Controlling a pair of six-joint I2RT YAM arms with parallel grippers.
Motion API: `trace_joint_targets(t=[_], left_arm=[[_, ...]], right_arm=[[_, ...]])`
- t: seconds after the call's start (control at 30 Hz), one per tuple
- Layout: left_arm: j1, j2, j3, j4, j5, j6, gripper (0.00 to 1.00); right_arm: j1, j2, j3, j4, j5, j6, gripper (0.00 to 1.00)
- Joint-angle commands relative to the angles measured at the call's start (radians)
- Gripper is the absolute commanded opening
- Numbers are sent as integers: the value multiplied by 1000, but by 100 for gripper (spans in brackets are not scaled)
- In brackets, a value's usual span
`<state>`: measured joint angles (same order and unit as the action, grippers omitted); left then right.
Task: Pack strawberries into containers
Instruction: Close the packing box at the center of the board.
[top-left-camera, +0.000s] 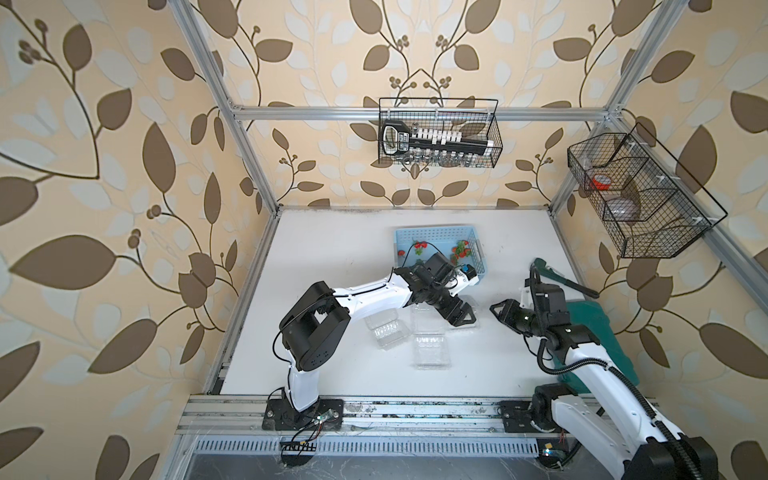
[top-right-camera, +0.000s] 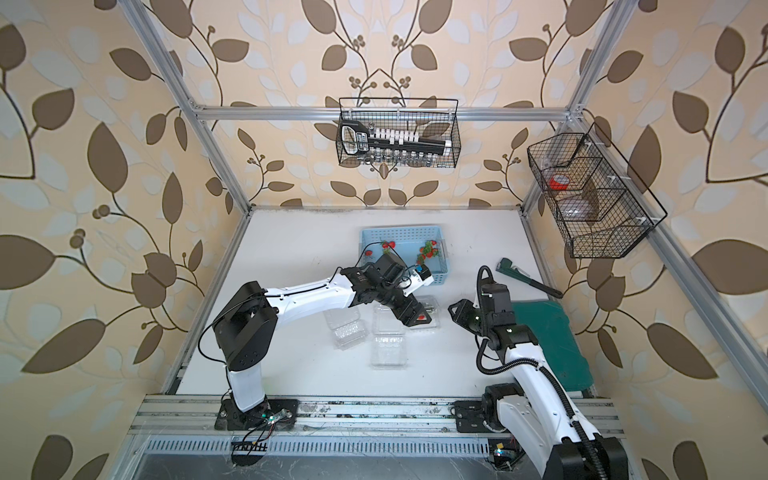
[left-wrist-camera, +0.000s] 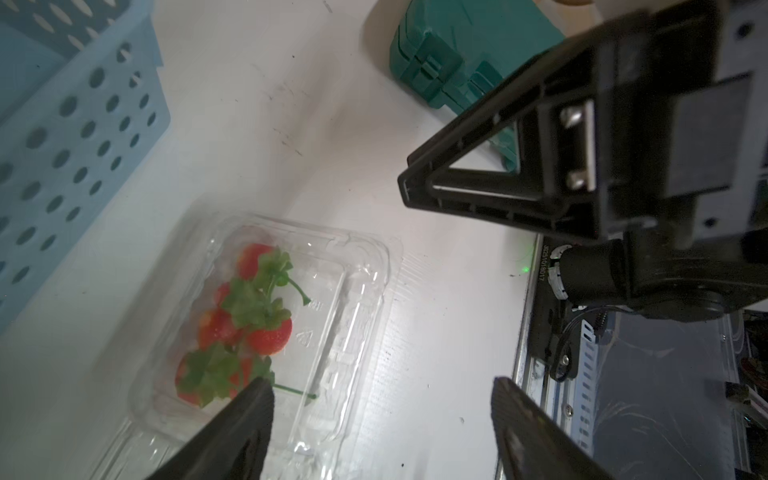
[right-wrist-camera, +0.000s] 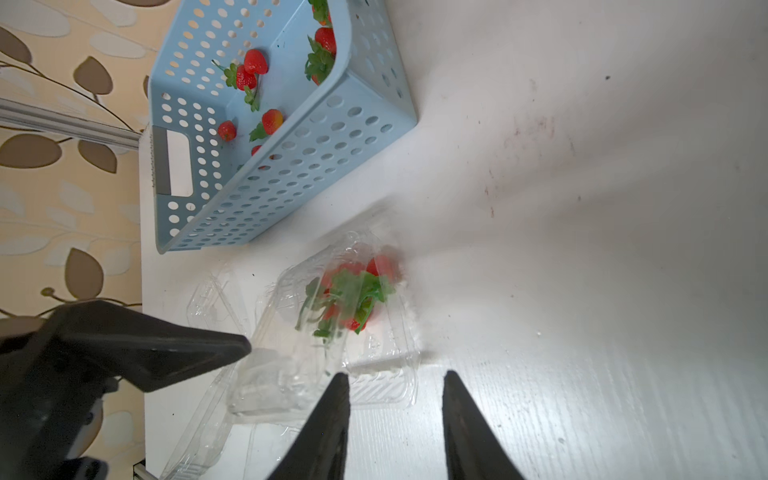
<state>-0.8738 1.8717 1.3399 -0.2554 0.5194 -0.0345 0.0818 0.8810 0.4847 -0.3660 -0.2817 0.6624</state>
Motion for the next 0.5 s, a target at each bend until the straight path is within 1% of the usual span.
trace_joint_targets(t=[0.0, 0.07, 0.1, 0.2, 0.33, 0.47], left_arm=[[-20, -7, -21, 43, -30, -16, 83], [-32, -4, -31, 37, -62, -3, 82], [-37, -2, -33, 33, -80, 6, 82], [-53, 14, -22, 5, -131, 35, 82], [-74, 43, -1, -27, -151, 62, 81], [-86, 59, 6, -42, -171, 77, 81]], right_arm=[[-5, 16, 38, -8, -26, -17, 37], [-5, 28, 34, 18, -58, -20, 38], [-5, 44, 32, 37, -93, -28, 38], [-2, 124, 36, 32, -151, -66, 39], [-2, 126, -3, 56, -115, -69, 39], [0, 151, -19, 79, -138, -63, 39]])
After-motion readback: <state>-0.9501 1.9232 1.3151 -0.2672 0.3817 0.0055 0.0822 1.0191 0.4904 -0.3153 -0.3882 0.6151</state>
